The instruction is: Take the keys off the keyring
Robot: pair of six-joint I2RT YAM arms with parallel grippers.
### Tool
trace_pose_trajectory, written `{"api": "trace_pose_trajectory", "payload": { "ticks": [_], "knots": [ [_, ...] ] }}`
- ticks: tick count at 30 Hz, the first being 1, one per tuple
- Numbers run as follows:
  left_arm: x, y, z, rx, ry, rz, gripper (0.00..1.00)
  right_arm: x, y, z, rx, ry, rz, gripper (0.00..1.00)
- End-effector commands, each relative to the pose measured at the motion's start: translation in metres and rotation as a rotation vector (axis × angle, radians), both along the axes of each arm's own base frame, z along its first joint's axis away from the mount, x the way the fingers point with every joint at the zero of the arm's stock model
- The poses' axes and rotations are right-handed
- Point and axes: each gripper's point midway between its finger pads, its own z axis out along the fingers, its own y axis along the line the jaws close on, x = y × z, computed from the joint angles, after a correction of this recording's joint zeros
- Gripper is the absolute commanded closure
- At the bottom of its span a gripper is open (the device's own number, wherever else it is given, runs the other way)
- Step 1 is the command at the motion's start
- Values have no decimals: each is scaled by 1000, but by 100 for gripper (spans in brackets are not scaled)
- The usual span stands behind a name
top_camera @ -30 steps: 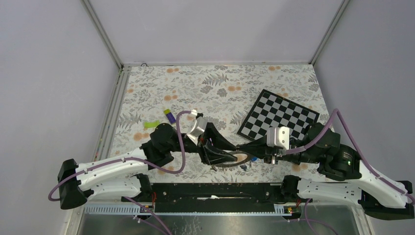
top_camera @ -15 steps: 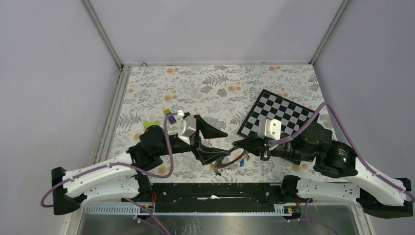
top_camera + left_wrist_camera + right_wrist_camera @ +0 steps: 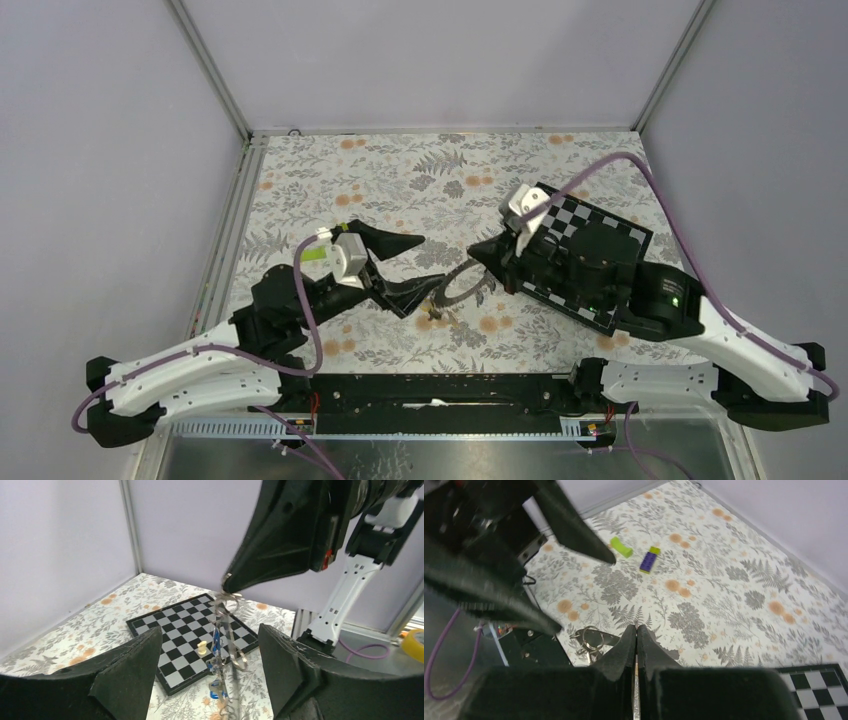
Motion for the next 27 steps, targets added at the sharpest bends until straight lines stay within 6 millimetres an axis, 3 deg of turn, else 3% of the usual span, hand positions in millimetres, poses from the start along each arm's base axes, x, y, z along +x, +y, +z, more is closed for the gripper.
{"api": "trace_pose_trajectory", "payload": {
  "ticks": [1, 9, 27],
  "knots": [
    [13, -1, 16, 14, -73, 91, 24, 31, -10, 32, 78, 62, -245, 100],
    [8, -20, 15, 68, -148, 137, 26, 31, -2, 43, 97, 116, -255, 100],
    [3, -40, 19, 127, -248, 249, 36, 25, 10, 32, 97, 195, -231, 100]
  ]
}}
